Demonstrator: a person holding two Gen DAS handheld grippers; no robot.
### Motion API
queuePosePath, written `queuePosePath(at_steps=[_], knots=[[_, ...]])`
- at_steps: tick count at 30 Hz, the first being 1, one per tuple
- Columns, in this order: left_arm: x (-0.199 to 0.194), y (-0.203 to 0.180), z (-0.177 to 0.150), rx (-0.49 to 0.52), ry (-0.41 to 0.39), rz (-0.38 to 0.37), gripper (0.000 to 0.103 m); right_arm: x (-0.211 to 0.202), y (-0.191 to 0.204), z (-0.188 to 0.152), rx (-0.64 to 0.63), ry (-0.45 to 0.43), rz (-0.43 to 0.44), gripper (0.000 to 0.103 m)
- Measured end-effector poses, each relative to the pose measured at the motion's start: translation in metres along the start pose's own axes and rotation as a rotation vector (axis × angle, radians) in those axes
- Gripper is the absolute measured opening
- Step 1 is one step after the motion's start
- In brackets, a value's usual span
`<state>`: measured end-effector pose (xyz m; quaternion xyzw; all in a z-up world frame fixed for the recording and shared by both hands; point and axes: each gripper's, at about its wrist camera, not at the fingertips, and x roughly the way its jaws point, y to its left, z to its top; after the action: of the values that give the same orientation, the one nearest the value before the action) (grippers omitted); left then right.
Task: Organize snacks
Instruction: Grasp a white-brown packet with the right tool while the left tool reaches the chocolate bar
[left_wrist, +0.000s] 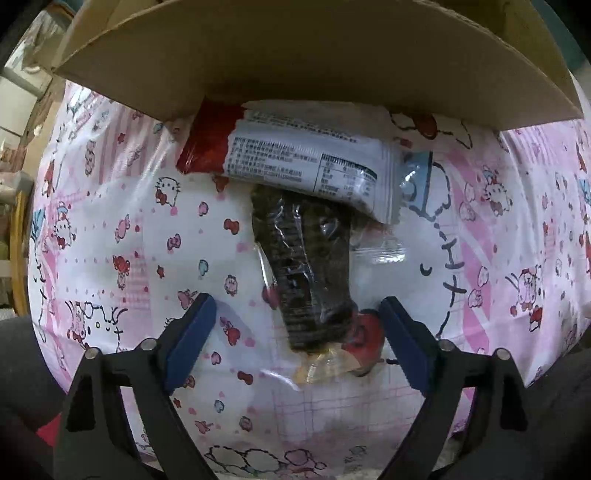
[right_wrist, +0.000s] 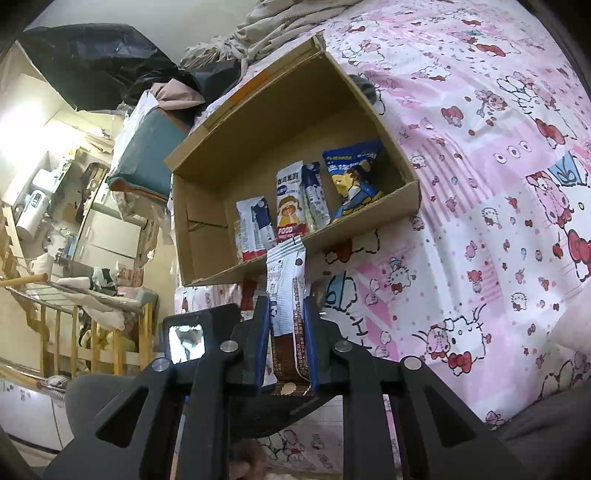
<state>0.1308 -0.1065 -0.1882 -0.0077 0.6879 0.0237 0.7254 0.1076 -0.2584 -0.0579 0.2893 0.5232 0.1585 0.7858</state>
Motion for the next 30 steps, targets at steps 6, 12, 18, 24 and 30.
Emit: queuePosePath(at_steps=[6, 12, 18, 24, 30], knots=[[-0.015, 0.007, 0.003, 0.067, -0.004, -0.021, 0.041, -0.002, -0.002, 0.001, 0.017, -0.003, 0.014, 0.019], [-0.029, 0.022, -0.01, 0.152, 0.043, -0.087, 0.034, -0.003, -0.005, 0.001, 0.032, -0.001, 0.019, 0.019], [-0.049, 0.043, -0.023, 0.185, 0.051, -0.124, 0.023, -0.004, -0.004, 0.0, 0.032, 0.001, 0.029, 0.019], [-0.046, 0.072, -0.03, 0.168, 0.04, -0.098, 0.033, -0.001, -0.003, -0.001, 0.036, 0.01, 0.015, 0.019], [-0.041, 0.058, -0.017, 0.149, -0.017, 0.012, 0.078, -0.001, -0.003, -0.001, 0.035, 0.011, 0.011, 0.019]])
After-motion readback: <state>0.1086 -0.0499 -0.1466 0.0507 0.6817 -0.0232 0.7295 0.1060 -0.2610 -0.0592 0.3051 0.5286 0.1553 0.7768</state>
